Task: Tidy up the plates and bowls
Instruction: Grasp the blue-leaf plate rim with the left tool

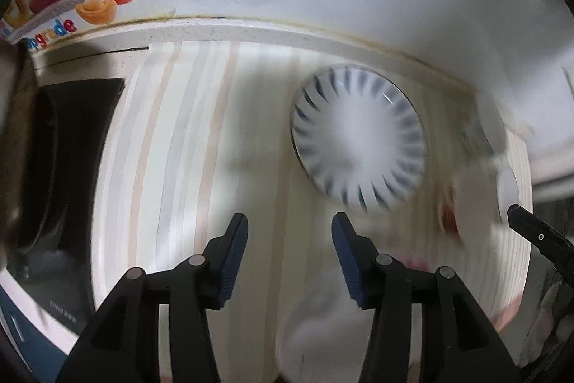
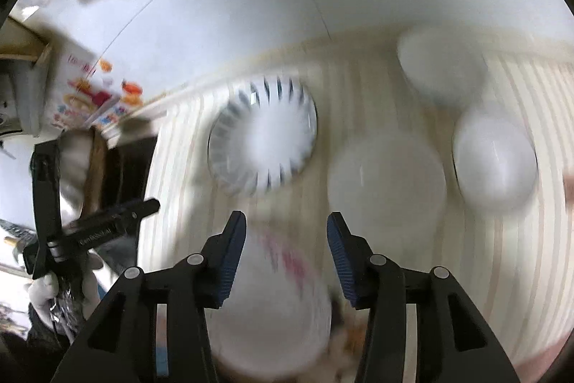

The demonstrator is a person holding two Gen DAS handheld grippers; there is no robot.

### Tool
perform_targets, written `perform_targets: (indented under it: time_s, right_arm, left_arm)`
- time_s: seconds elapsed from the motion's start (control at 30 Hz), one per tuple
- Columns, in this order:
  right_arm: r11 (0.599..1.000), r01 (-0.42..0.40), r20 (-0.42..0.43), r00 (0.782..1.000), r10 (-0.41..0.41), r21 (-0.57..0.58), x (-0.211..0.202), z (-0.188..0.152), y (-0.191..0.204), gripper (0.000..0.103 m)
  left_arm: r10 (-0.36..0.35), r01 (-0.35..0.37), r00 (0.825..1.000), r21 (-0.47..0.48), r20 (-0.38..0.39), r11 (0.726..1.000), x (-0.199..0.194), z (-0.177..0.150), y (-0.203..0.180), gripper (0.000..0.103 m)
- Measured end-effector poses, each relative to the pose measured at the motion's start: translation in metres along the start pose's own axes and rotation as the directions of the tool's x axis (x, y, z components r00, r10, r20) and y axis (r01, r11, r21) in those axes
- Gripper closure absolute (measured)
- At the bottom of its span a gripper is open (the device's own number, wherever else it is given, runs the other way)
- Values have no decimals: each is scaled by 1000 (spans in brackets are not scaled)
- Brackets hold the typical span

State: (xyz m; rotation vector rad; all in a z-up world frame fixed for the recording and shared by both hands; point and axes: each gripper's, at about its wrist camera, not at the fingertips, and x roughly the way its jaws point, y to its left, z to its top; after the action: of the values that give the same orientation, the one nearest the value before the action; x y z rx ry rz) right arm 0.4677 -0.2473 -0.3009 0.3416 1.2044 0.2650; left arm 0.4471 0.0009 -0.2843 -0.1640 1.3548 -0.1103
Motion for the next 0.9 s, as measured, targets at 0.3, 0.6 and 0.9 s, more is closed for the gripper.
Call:
perform_targets:
  time_s: [0.3,0.6,0.9]
  right_arm:
    - [998,57,-157,986,-50,38,122,93,-20,54]
    - [994,110,-224,969,-104,14,168,101,-28,90]
    - [994,105,-210,972,-107,-19,158,90,-21,90]
  left_arm:
    - [-12,9,993,-28,-120,1000,92,54,4,57]
    - [-21,24,991,17,-134,1000,114,67,-7,81]
    - [9,-3,994,55,-108,998,92,56,-15,81]
